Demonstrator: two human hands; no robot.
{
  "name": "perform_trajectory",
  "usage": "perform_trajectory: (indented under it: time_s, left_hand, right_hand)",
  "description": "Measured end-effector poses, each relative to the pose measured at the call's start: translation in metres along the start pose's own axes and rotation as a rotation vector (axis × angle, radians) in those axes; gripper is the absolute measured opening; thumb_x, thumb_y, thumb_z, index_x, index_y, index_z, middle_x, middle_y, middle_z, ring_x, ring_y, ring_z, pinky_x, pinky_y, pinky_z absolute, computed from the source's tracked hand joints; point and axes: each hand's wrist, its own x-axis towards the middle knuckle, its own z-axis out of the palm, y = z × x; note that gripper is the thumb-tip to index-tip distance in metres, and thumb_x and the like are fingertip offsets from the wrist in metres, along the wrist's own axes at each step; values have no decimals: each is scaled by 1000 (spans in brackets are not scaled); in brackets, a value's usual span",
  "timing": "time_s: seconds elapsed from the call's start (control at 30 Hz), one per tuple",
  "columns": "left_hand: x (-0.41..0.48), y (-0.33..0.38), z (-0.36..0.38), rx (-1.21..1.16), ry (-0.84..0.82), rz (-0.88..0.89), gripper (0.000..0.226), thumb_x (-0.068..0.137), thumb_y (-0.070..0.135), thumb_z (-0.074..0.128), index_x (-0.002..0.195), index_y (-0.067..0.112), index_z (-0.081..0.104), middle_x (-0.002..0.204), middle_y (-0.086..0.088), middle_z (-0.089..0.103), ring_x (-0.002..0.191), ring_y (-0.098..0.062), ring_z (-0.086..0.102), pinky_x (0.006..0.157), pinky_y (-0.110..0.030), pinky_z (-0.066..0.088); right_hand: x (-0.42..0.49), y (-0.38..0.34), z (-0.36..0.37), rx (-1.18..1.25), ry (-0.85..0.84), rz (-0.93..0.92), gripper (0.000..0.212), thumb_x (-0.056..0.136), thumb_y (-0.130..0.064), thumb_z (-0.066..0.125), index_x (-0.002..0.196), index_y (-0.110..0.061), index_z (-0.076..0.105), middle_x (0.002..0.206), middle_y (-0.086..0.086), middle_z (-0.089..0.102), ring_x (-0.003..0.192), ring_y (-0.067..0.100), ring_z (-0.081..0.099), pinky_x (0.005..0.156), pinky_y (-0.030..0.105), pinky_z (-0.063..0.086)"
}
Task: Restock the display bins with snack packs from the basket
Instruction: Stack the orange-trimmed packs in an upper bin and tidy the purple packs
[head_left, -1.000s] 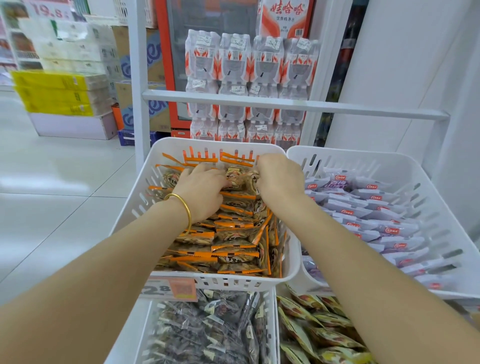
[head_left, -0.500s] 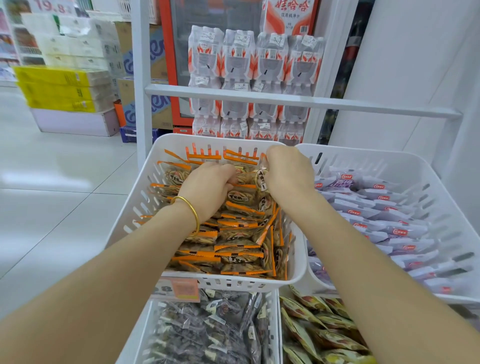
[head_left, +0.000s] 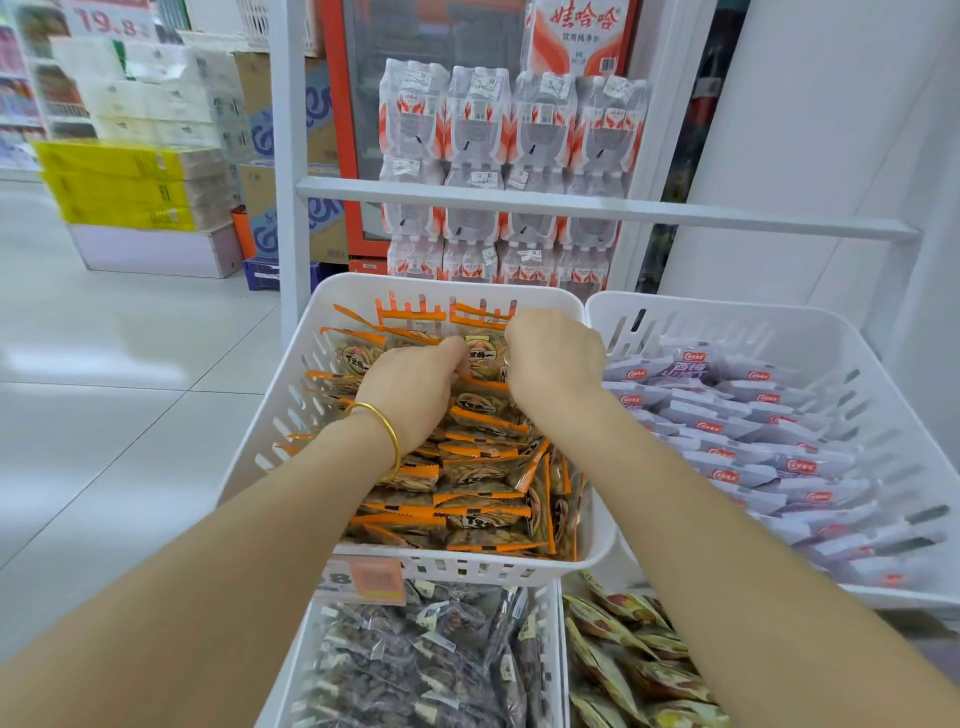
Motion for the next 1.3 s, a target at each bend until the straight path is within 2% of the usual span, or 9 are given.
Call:
perform_trajectory:
  time_s: [0.1,0.23,0.37,0.47,0.57,0.7,0.83,1.07,1.3]
  left_hand:
    - [1,-1,0,-24,38,-13,18,95,4,41,104,17,50,83,3,55,79,-24,60,67,-34,49]
    - [0,4,-5,-31,-28,-18,24,94,6,41,107,19,57,104,-4,63,101,-26,55,86,-42,46]
    - [-28,11,-33,-148,126,-36,29,95,8,45,118,19,57,124,1,58,122,-20,44,103,-38,38]
    - [-85,30,-60,-285,195,15,26,92,7,49,113,18,59,125,4,56,121,-17,47,101,-30,37]
    - [-167,58,-75,-379,45,9,25,89,5,51,110,16,61,119,4,58,111,-16,52,91,-24,42]
    - [-276,82,-77,-374,-387,-68,24,93,10,51,113,18,60,121,4,54,106,-9,51,81,-2,34]
    - [-341,85,-72,-182,-666,-95,29,95,20,50,123,21,54,134,6,44,129,-12,39,101,-17,25]
    - [-384,75,-58,7,-800,-140,30,96,28,44,125,27,49,133,6,43,122,-18,44,100,-37,39]
    - [-407,47,-55,77,-842,-171,31,97,31,39,127,31,46,132,11,43,120,-14,43,96,-35,43]
  right_hand:
    - [4,-3,2,13,15,58,17,88,2,52,84,-15,52,74,3,42,75,23,52,62,31,36]
    - [3,-2,11,9,-73,39,17,87,5,52,88,-11,58,82,5,54,84,28,62,62,30,38]
    - [-16,22,-17,189,116,82,12,91,-11,55,97,-14,65,90,3,66,78,25,60,59,28,40]
    - [-78,31,-49,449,107,84,21,92,-16,51,107,-22,65,94,-1,69,89,21,62,72,34,51]
    - [-157,24,-51,644,-59,32,21,92,-15,52,105,-23,65,88,-5,70,85,14,64,77,37,53]
    - [-255,8,-17,779,-336,24,17,95,-16,51,100,-24,65,81,-8,70,75,8,65,73,38,55]
    - [-330,-6,51,626,-588,25,19,98,-20,47,107,-21,64,82,-9,69,70,11,64,71,39,56]
    - [-410,-26,163,475,-894,5,23,96,-14,46,113,-16,61,113,4,64,93,22,60,81,36,51]
    - [-439,-69,231,485,-1004,279,24,98,-13,43,122,-10,48,111,12,56,76,21,51,60,28,44]
